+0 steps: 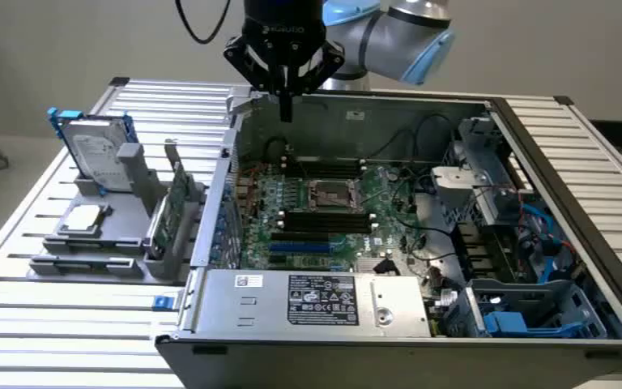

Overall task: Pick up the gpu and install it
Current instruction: 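Reach for the gpu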

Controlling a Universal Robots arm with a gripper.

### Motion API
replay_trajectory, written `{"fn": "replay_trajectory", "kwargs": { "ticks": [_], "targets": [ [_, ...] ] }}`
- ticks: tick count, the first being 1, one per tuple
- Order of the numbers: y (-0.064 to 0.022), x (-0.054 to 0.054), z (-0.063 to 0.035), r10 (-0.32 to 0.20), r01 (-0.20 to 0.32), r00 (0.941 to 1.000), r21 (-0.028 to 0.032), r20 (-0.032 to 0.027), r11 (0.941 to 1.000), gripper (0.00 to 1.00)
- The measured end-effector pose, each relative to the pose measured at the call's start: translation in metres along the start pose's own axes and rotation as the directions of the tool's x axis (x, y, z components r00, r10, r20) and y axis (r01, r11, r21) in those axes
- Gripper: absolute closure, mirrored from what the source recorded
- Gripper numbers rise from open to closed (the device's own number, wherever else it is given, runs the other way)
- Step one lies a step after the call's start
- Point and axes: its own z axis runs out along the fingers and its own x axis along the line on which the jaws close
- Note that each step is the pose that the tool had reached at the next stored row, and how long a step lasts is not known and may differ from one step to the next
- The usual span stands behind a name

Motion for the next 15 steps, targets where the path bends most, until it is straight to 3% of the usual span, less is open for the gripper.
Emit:
{"fn": "replay_trajectory", "kwargs": {
  "ticks": [11, 15],
  "targets": [
    [0.0000, 0.000, 0.0000, 0.000, 0.000, 1.0000, 0.0000, 0.0000, 1.0000, 0.89],
    [-0.0004, 0.012, -0.0003, -0.002, 0.002, 1.0000, 0.0001, -0.0002, 1.0000, 0.89]
  ]
}}
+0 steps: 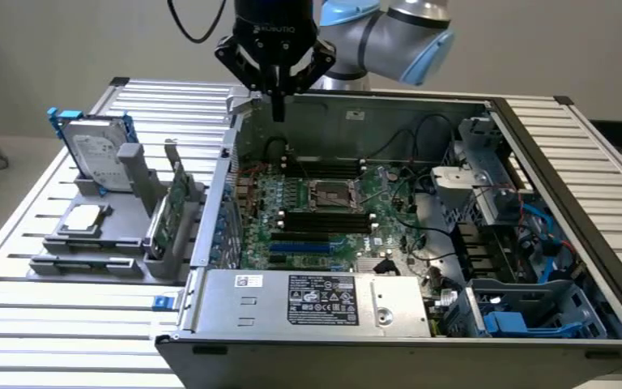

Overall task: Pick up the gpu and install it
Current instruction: 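Reach for the gpu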

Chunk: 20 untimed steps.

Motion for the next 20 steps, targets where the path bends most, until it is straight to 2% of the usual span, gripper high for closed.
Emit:
{"fn": "replay_trajectory", "kwargs": {
  "ticks": [12, 20],
  "targets": [
    [-0.0029, 0.052, 0.0013, -0.001, 0.001, 1.0000, 0.0001, -0.0030, 1.0000, 0.89],
    [-0.0057, 0.089, 0.0066, -0.001, 0.001, 1.0000, 0.0047, -0.0042, 1.0000, 0.89]
  ]
}}
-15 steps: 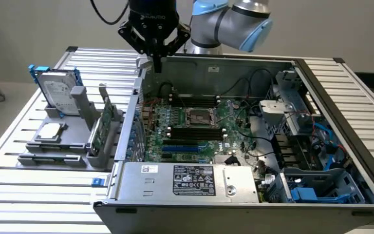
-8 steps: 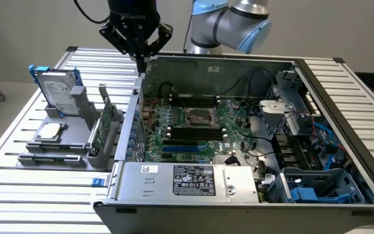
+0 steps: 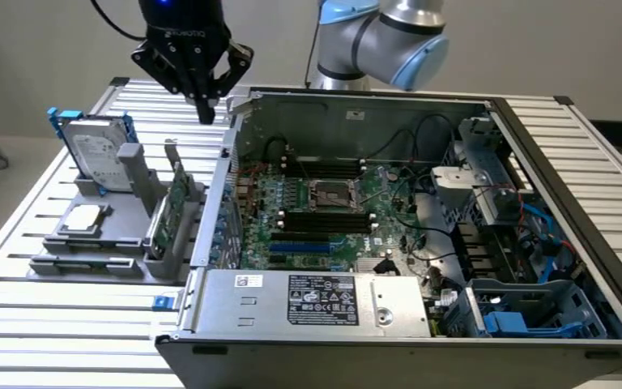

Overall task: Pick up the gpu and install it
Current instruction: 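Reach for the gpu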

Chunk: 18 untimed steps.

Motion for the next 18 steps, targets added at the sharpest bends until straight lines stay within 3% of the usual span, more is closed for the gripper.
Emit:
{"fn": "replay_trajectory", "kwargs": {
  "ticks": [11, 18],
  "targets": [
    [-0.0037, 0.049, 0.0067, -0.002, 0.002, 1.0000, 0.0125, -0.0019, 0.9999, 0.89],
    [-0.0049, 0.065, 0.0125, -0.023, 0.023, 0.9997, 0.0193, -0.0028, 0.9995, 0.89]
  ]
}}
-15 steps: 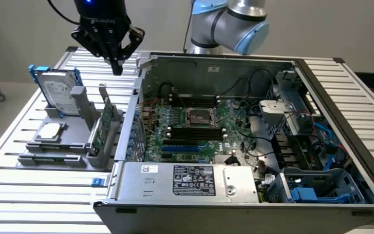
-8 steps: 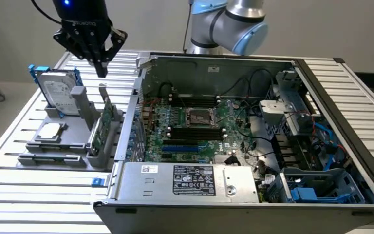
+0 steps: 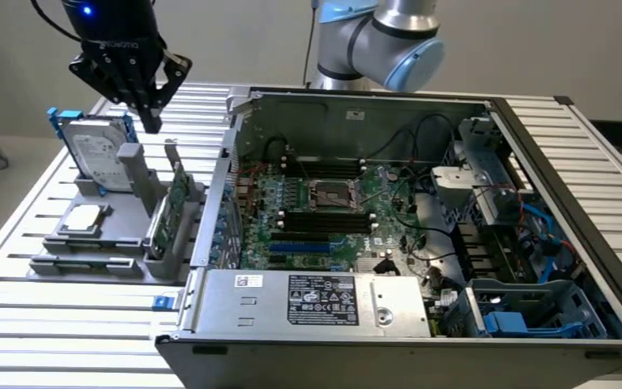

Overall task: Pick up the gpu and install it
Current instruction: 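Reach for the gpu, then pick up the gpu and move the gpu toward the slot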

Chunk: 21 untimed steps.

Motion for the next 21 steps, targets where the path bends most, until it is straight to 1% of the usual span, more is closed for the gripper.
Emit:
{"fn": "replay_trajectory", "kwargs": {
  "ticks": [6, 9, 16, 18, 19, 21],
  "targets": [
    [-0.0006, 0.009, 0.0078, -0.022, 0.022, 0.9998, 0.0015, -0.0006, 0.9998, 0.89],
    [-0.0015, 0.010, 0.0131, -0.022, 0.022, 0.9998, 0.0018, -0.0006, 0.9998, 0.89],
    [-0.0076, 0.012, 0.0249, -0.021, 0.021, 0.9998, 0.0019, -0.0005, 0.9998, 0.88],
    [-0.0083, 0.012, 0.0262, -0.021, 0.021, 0.9998, 0.0028, -0.0015, 0.9998, 0.76],
    [-0.0086, 0.012, 0.0268, -0.022, 0.022, 0.9998, 0.0032, -0.0023, 0.9998, 0.76],
    [-0.0089, 0.012, 0.0290, -0.022, 0.022, 0.9998, 0.0038, -0.0032, 0.9998, 0.64]
  ]
}}
